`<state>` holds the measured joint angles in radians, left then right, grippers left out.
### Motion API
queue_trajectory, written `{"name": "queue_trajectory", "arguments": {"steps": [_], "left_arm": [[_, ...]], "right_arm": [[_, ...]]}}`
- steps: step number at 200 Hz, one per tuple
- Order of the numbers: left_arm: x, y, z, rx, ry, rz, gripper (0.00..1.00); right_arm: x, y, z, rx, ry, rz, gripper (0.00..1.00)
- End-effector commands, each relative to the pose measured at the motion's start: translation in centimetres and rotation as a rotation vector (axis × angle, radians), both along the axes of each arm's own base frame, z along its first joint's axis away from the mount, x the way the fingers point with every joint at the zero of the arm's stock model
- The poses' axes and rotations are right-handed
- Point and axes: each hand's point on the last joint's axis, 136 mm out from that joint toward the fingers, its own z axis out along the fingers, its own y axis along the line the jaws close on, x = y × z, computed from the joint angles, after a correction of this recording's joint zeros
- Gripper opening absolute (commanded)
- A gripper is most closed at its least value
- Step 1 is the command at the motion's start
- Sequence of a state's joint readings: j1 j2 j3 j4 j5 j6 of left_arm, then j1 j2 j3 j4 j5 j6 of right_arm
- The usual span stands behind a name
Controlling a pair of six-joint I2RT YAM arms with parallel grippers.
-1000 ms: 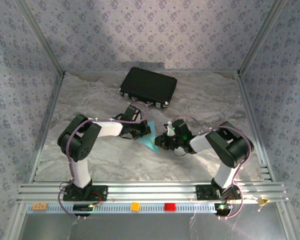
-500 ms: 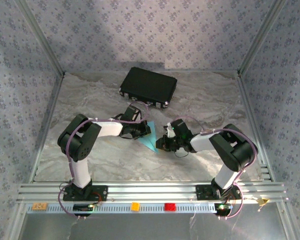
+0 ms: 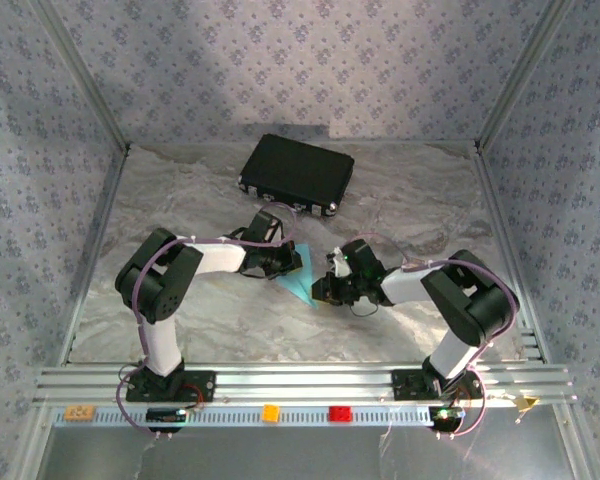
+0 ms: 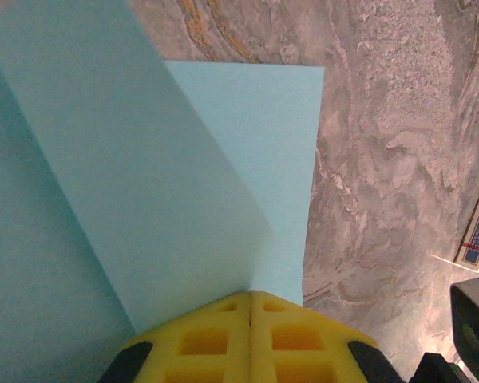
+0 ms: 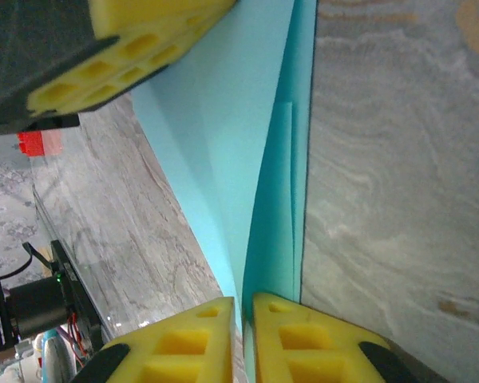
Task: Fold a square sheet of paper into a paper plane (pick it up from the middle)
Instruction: Fourth fold the wing at the center of the table.
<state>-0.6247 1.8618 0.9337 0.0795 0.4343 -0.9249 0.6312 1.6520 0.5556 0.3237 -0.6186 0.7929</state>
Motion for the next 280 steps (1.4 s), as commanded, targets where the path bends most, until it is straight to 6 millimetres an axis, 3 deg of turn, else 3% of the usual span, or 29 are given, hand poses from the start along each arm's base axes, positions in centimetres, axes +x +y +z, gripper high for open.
{"name": "queue_trajectory", "arguments": {"steps": [1,38,64,131,187,240,280], "left_arm": [[-1.0,0.8,-1.9,0.059,0.047,-0.009,0.03],[-1.0,0.9,-2.0,0.063,0.046,-0.005,0.03],[-1.0,0.9,-2.0,0.063,0.047,-0.005,0.03],[-1.0,0.8,-1.9,0.057,0.048,-0.006,0.03],[-1.0,0.8,-1.8,0.056,0.048,-0.005,0.03],[-1.0,0.8,-1.9,0.057,0.049,-0.006,0.03],[-1.0,0.8,-1.9,0.057,0.05,-0.005,0.03]], "right_arm": [[-2.2,-0.9,-1.2,-0.05,0.072,0.035,0.1],[-3.1,-1.7,-2.7,-0.081,0.098,0.025,0.06],[-2.9,-1.5,-2.0,-0.067,0.081,0.023,0.16],[-2.9,-2.3,-2.2,-0.141,0.055,0.027,0.19],[-3.0,-2.7,-2.9,-0.167,0.065,0.006,0.07],[-3.1,-2.9,-2.2,-0.162,0.054,0.0,0.17],[-3.7,-3.2,-3.0,-0.177,0.078,0.013,0.08]]}}
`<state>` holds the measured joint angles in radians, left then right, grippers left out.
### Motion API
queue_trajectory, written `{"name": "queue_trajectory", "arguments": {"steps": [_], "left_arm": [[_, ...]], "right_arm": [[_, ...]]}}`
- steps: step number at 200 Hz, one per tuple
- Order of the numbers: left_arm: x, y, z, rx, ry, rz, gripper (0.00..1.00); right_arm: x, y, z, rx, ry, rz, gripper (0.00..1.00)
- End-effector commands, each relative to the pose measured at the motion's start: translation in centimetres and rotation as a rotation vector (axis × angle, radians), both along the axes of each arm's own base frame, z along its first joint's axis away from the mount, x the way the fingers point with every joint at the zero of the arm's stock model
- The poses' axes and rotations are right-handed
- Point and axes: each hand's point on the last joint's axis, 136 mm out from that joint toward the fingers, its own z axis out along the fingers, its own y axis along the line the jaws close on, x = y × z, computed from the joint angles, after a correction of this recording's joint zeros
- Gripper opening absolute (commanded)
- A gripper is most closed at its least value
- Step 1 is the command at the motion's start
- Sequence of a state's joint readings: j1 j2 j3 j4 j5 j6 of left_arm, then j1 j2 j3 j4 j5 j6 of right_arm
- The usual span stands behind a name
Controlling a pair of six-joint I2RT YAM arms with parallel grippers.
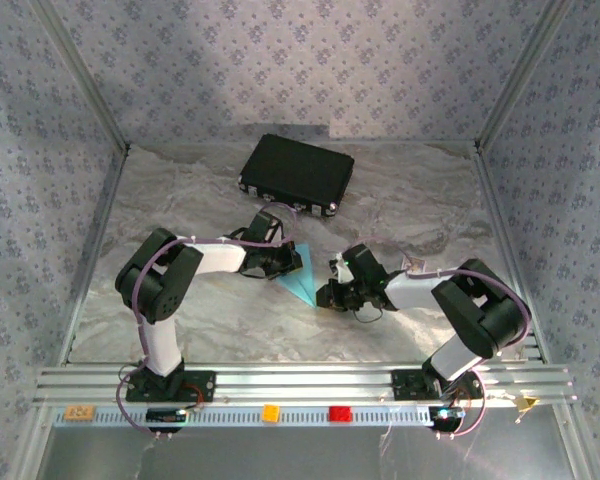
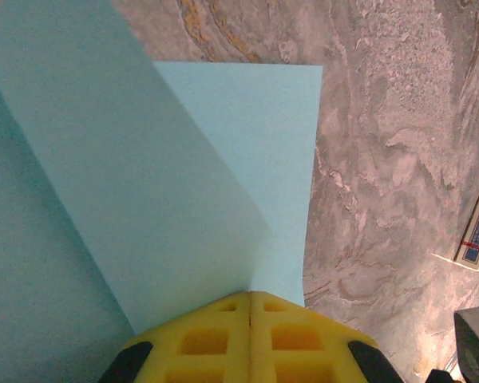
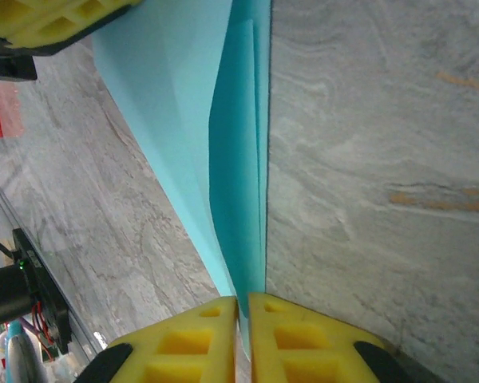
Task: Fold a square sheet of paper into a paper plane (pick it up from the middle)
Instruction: Fourth fold the wing at the center of the table.
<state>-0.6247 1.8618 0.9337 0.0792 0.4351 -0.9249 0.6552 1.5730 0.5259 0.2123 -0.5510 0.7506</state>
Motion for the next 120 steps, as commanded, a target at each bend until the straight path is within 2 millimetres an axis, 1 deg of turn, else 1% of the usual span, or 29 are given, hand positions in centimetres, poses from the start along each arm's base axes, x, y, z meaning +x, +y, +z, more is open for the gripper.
{"name": "queue_trajectory", "arguments": {"steps": [1,26,43,61,77,86,103,111,120], "left_arm": [[-1.0,0.8,-1.8,0.057,0.049,-0.004,0.03],[-1.0,0.8,-1.8,0.057,0.048,-0.004,0.02],[-1.0,0.8,-1.8,0.057,0.049,-0.005,0.02],[-1.0,0.8,-1.9,0.059,0.05,-0.004,0.02],[-1.0,0.8,-1.9,0.057,0.051,-0.005,0.02],[-1.0,0.8,-1.9,0.058,0.051,-0.005,0.02],[-1.0,0.9,-2.0,0.059,0.05,-0.004,0.02],[-1.0,0.8,-1.9,0.058,0.05,-0.004,0.02],[-1.0,0.8,-1.9,0.057,0.05,-0.004,0.02]], "right_arm": [[-2.2,-1.8,-2.6,-0.096,0.092,0.0,0.08],[-2.5,-2.0,-3.0,-0.101,0.105,-0.006,0.05],[-2.5,-2.1,-2.7,-0.092,0.095,-0.015,0.1],[-2.5,-2.2,-2.4,-0.096,0.088,-0.016,0.11],[-2.8,-2.3,-2.7,-0.1,0.102,-0.007,0.1],[-3.1,-2.4,-3.0,-0.103,0.108,-0.007,0.08],[-3.0,-2.3,-2.9,-0.085,0.106,-0.015,0.06],[-2.8,-2.3,-2.6,-0.084,0.099,-0.02,0.09],[-2.4,-2.2,-2.0,-0.077,0.083,-0.031,0.17]]}}
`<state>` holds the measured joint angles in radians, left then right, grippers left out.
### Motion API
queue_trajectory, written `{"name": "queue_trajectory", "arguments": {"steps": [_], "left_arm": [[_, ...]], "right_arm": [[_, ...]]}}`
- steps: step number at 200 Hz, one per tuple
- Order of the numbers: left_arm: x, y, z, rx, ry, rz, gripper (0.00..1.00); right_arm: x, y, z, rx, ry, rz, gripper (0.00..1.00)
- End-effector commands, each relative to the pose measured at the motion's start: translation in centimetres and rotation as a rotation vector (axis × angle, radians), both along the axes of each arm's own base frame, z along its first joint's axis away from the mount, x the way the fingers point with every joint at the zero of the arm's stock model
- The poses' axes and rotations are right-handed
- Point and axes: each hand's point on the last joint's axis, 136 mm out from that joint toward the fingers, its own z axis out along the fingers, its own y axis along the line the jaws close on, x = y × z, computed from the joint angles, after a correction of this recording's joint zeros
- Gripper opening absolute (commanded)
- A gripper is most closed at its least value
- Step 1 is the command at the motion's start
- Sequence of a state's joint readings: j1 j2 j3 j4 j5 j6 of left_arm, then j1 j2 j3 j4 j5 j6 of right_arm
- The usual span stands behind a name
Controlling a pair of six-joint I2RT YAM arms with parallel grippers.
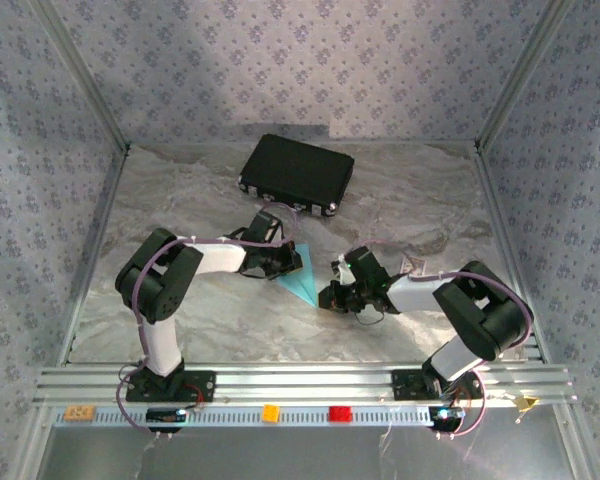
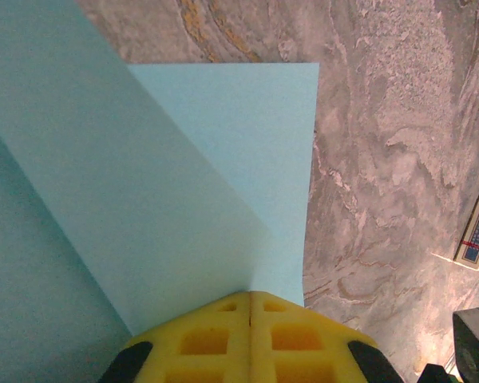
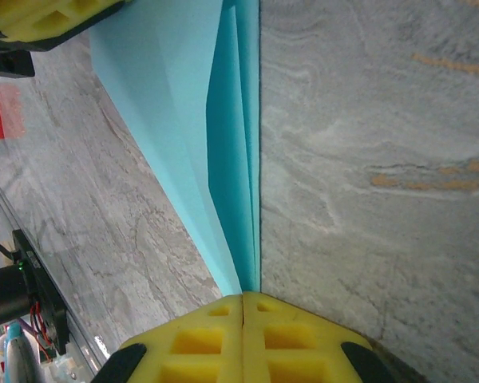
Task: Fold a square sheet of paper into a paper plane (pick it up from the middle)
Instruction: Fourth fold the wing at the center of the table.
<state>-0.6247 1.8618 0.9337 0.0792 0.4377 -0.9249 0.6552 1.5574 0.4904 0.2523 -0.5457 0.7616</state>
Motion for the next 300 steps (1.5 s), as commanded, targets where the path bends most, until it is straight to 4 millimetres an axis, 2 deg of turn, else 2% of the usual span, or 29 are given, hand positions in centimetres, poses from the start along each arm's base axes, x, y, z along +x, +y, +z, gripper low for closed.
{"name": "queue_trajectory", "arguments": {"steps": [1,20,37,56,78,109,158,189,240,300], "left_arm": [[-0.9,0.8,-1.9,0.059,0.048,-0.003,0.02],[-0.9,0.8,-1.9,0.059,0.047,-0.004,0.02],[-1.0,0.8,-2.0,0.06,0.048,-0.006,0.02],[-1.0,0.8,-2.0,0.059,0.05,-0.008,0.02],[-1.0,0.8,-1.9,0.058,0.048,-0.007,0.02],[-1.1,0.7,-2.1,0.058,0.051,-0.009,0.02],[-1.2,0.6,-2.1,0.057,0.051,-0.013,0.02],[-1.2,0.6,-2.1,0.057,0.052,-0.013,0.02],[-1.2,0.7,-2.2,0.062,0.053,-0.01,0.02],[-1.1,1.3,-2.6,0.075,0.061,-0.001,0.02]], "right_arm": [[-2.1,-1.9,-1.8,-0.085,0.09,-0.022,0.17],[-0.7,-1.7,0.4,-0.058,0.03,-0.047,0.23],[0.7,-1.3,2.7,-0.035,-0.032,-0.057,0.23],[2.0,-0.4,4.9,-0.003,-0.086,-0.043,0.15],[2.7,1.3,6.0,0.027,-0.104,0.006,0.08],[3.6,3.7,5.3,0.011,-0.087,0.05,0.04],[4.3,5.4,3.3,-0.051,-0.059,0.078,0.02],[4.1,4.6,1.2,-0.11,-0.025,0.066,0.02],[2.0,2.3,-2.0,-0.148,0.053,0.037,0.02],[0.9,1.5,-2.0,-0.09,0.062,0.009,0.03]]}}
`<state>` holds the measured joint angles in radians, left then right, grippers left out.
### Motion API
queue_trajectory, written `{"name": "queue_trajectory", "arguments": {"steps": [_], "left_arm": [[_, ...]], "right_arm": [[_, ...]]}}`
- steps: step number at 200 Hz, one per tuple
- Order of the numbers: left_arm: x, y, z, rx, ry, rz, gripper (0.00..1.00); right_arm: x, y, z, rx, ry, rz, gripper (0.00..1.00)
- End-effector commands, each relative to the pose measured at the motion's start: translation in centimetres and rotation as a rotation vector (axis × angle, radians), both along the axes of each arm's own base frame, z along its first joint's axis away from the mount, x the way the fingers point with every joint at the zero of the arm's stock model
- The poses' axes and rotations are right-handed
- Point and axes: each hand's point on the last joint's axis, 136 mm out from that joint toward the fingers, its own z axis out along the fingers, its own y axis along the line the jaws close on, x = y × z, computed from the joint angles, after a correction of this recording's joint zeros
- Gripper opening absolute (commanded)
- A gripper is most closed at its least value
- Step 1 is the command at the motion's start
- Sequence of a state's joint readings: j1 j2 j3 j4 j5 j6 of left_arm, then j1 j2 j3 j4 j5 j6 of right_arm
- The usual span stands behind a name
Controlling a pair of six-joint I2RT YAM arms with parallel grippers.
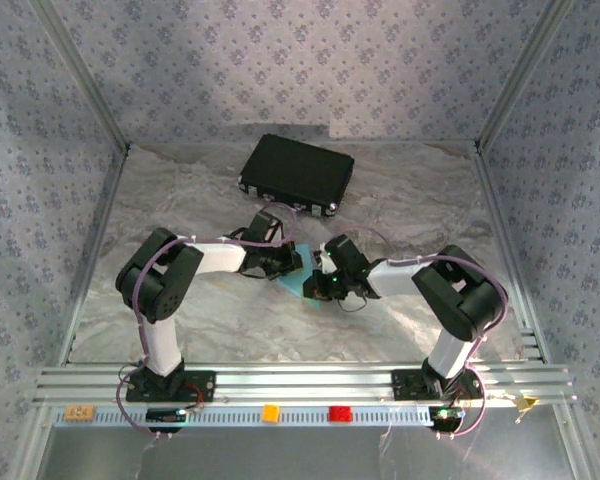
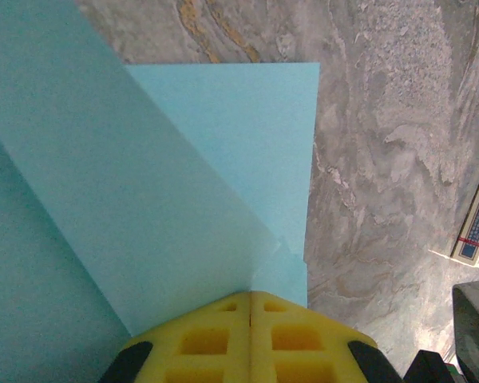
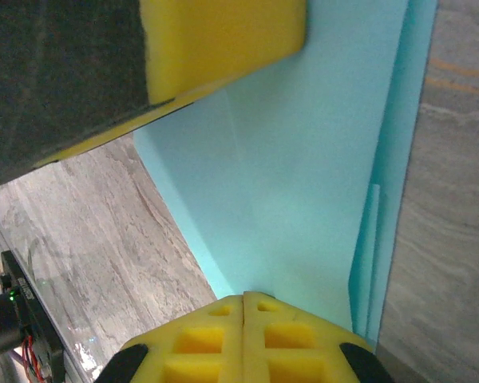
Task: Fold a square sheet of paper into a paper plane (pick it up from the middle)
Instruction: Fourth fold the wing at the center of the table.
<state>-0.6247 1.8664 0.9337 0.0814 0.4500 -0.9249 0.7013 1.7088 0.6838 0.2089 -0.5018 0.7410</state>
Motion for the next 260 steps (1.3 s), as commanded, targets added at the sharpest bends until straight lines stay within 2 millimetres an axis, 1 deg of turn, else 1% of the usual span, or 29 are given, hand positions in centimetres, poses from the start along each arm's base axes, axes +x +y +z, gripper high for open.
{"name": "queue_trajectory", "arguments": {"steps": [1,53,123,152,164,179,203,216,230,260], "left_arm": [[-1.0,1.4,-2.5,0.082,0.053,0.007,0.02],[-1.0,1.8,-3.0,0.092,0.064,0.013,0.02],[-1.0,1.8,-3.0,0.095,0.068,0.015,0.02],[-0.9,1.7,-3.0,0.093,0.067,0.014,0.02],[-0.9,1.7,-2.9,0.088,0.065,0.015,0.02],[-1.0,1.6,-2.8,0.085,0.066,0.012,0.02],[-1.1,1.3,-2.4,0.079,0.056,0.004,0.02],[-1.1,1.2,-2.3,0.078,0.053,0.001,0.02],[-1.1,1.1,-2.3,0.077,0.051,0.001,0.02],[-1.2,1.0,-2.3,0.076,0.05,-0.002,0.02]], "right_arm": [[-2.0,-2.1,-2.1,-0.059,0.096,-0.027,0.04],[-3.4,-2.8,-1.4,-0.03,0.089,-0.012,0.06],[-6.2,-5.4,-2.6,-0.076,0.115,-0.021,0.06],[-7.2,-6.2,-2.6,-0.075,0.119,-0.026,0.06],[-7.2,-6.4,-2.3,-0.065,0.116,-0.035,0.06],[-6.6,-5.9,-0.6,-0.02,0.089,-0.045,0.06],[-4.7,-4.4,4.1,0.063,-0.013,-0.035,0.06],[-3.7,-4.0,5.6,0.062,-0.058,-0.029,0.06],[-2.6,-3.6,5.9,0.042,-0.076,-0.028,0.06],[0.0,-2.0,5.2,0.02,-0.069,-0.041,0.06]]}}
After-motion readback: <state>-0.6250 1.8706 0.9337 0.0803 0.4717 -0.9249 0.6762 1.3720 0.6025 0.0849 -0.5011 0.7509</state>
